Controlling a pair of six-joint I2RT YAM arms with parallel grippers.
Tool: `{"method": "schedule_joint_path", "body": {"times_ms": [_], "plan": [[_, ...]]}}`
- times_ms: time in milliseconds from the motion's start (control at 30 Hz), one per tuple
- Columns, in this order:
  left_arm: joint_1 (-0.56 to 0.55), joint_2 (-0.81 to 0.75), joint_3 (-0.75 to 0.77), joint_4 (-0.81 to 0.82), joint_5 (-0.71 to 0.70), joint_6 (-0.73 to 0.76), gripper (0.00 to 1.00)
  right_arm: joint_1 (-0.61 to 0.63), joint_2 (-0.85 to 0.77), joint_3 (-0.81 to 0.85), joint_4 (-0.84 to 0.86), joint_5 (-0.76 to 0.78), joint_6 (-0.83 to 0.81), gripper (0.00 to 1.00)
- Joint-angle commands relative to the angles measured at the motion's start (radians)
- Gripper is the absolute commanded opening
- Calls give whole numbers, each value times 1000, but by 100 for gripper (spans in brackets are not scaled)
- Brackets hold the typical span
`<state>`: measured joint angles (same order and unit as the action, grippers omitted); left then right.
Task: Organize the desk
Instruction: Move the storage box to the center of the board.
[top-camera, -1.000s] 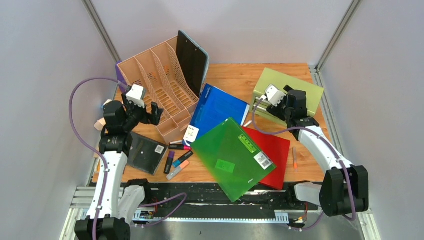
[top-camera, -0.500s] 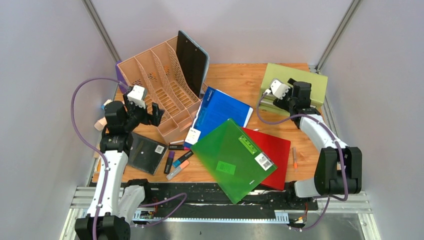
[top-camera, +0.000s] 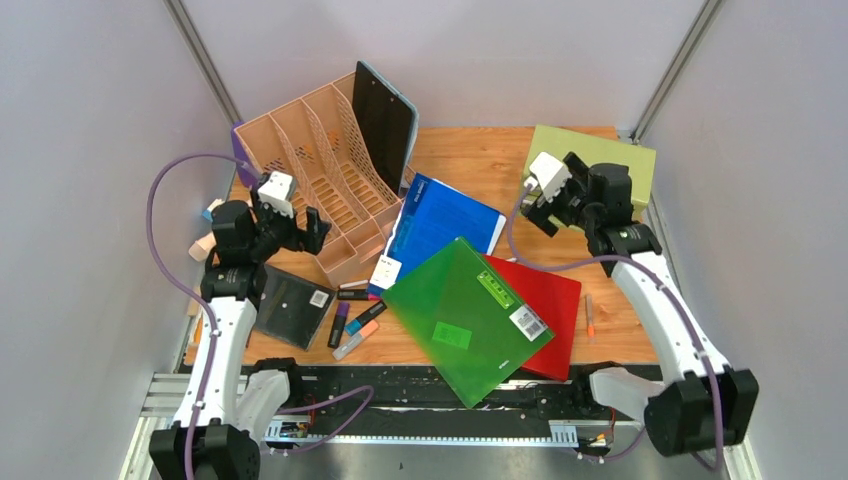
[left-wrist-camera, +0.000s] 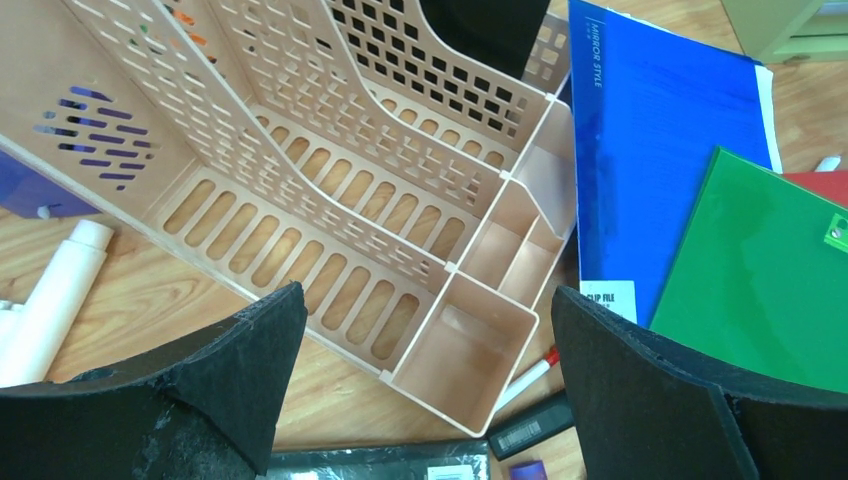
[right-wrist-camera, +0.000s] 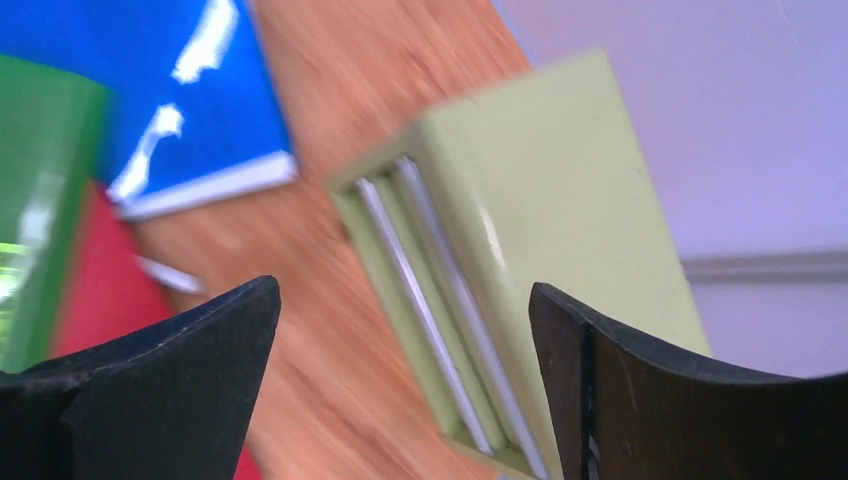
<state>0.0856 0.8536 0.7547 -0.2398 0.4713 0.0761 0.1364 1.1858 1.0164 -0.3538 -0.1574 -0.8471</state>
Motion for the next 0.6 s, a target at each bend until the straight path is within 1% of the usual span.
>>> {"method": "schedule_joint_path", "body": {"times_ms": [0,33,133,167,233,300,433,567], "plan": [[-17,27,86,-79,62,58,100,92,-105,-22,-159,-349,231,98],[-21,42,97,-111,77,64,100,116,-109,-31,-167,-397,262,98],[-65,60,137,-190,160,112,100,184,-91,-55,-171,-469,348,98],[-115,65,143,-205,171,126,100,194,-63,-61,-170,-487,370,98],[-179,70,151,-255,184,178,100,216,-5,-68,-161,-500,402,98],[-221,71,143,-260,191,193,100,224,61,-67,-142,-494,424,98],[-248,71,115,-247,196,202,100,226,186,-33,-120,-524,438,98],[-264,76,109,-247,192,230,100,227,313,39,-119,-558,451,98]]}}
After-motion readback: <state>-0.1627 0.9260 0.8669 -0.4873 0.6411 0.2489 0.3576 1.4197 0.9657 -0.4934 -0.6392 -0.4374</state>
